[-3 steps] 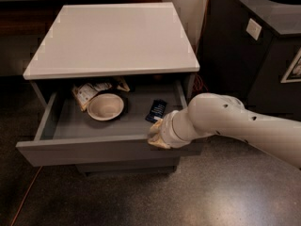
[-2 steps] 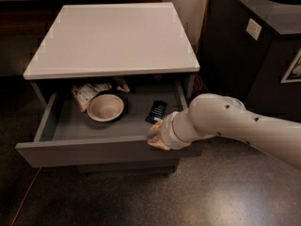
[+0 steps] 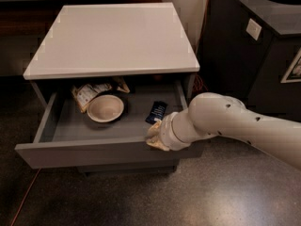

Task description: Pick rxbar blueberry from top drawer and place on counter

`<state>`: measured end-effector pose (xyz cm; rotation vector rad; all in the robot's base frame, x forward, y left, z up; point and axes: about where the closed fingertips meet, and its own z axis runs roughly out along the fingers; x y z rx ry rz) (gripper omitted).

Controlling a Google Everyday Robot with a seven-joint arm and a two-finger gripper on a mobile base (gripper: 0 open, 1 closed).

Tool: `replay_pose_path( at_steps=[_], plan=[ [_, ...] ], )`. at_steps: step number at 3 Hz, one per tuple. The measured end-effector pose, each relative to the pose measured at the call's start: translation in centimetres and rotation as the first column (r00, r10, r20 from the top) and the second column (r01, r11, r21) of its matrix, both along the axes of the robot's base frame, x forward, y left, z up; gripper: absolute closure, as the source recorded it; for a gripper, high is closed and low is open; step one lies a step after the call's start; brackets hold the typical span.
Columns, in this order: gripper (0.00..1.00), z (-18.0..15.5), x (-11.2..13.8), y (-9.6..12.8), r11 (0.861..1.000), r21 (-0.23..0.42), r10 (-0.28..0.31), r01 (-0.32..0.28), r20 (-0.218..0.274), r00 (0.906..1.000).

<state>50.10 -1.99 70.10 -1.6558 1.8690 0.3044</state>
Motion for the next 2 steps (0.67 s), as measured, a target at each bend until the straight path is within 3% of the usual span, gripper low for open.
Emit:
replay_pose_path(
  at_steps=[1, 2],
  plan=[
    [0.97, 1.8, -0.5, 0.6, 1.000, 0.013, 0.021, -0.021, -0.006, 0.9998],
    [0.75, 3.1, 0.1, 0.6, 0.999, -0.014, 0.039, -0.039, 0.009, 0.9992]
  ],
)
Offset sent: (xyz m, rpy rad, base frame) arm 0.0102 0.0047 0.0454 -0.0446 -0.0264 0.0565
